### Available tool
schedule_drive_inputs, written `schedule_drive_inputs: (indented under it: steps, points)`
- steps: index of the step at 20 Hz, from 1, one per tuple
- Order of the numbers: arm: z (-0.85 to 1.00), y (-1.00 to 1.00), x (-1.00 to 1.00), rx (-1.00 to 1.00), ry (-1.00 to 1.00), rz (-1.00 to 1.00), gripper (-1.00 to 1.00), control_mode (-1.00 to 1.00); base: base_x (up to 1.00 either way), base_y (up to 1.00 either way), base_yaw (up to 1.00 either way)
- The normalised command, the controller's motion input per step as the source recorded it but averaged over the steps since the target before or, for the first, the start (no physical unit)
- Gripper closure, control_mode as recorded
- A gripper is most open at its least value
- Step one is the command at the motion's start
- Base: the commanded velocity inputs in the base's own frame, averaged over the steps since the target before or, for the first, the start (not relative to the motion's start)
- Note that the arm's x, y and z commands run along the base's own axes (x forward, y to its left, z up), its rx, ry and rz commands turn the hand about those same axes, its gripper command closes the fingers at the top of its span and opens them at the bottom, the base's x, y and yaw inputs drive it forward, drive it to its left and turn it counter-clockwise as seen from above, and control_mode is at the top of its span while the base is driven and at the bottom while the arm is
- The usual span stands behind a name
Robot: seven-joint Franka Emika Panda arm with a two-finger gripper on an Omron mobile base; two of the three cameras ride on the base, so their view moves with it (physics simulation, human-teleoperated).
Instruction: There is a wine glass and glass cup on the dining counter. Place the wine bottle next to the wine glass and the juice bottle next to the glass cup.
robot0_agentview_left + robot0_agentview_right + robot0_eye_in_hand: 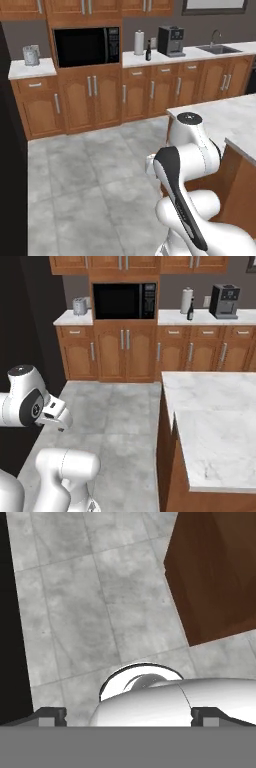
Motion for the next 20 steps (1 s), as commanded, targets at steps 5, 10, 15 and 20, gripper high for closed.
schedule_drive_inputs:
  steps: [5, 10, 15, 20]
  points:
    - [0.0, 0.0, 0.0, 0.0, 0.0, 0.0, -1.0, 1.0, 0.91, 0.4, -0.02]
    - [0.0, 0.0, 0.0, 0.0, 0.0, 0.0, -1.0, 1.0, 0.94, 0.33, -0.08]
    - [0.0, 0.0, 0.0, 0.0, 0.0, 0.0, -1.0, 1.0, 0.94, 0.31, -0.09]
    - [0.0, 0.0, 0.0, 0.0, 0.0, 0.0, -1.0, 1.0, 0.94, 0.31, -0.1]
